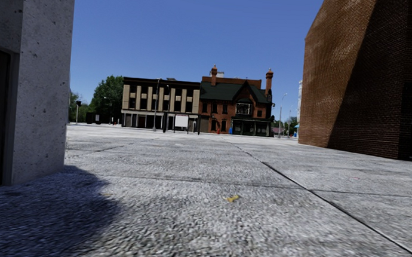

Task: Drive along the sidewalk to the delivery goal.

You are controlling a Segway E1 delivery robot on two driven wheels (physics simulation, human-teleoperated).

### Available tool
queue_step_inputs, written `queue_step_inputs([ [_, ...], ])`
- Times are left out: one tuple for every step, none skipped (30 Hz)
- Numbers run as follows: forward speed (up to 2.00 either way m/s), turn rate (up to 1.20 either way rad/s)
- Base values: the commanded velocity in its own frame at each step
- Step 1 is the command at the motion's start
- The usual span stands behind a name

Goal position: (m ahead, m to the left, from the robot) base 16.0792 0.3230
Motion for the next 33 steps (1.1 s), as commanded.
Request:
queue_step_inputs([
  [2.00, 0.00],
  [2.00, 0.00],
  [2.00, 0.00],
  [2.00, 0.00],
  [2.00, 0.00],
  [2.00, 0.00],
  [2.00, 0.00],
  [2.00, 0.00],
  [2.00, 0.00],
  [2.00, 0.00],
  [2.00, 0.00],
  [2.00, 0.00],
  [2.00, 0.00],
  [2.00, 0.00],
  [2.00, 0.00],
  [2.00, 0.00],
  [2.00, 0.00],
  [2.00, 0.00],
  [2.00, 0.00],
  [2.00, 0.00],
  [2.00, 0.00],
  [2.00, 0.00],
  [2.00, 0.00],
  [2.00, 0.00],
  [2.00, 0.00],
  [2.00, 0.00],
  [2.00, 0.00],
  [2.00, 0.00],
  [2.00, 0.00],
  [2.00, 0.00],
  [2.00, 0.00],
  [2.00, 0.00],
  [2.00, 0.00],
])
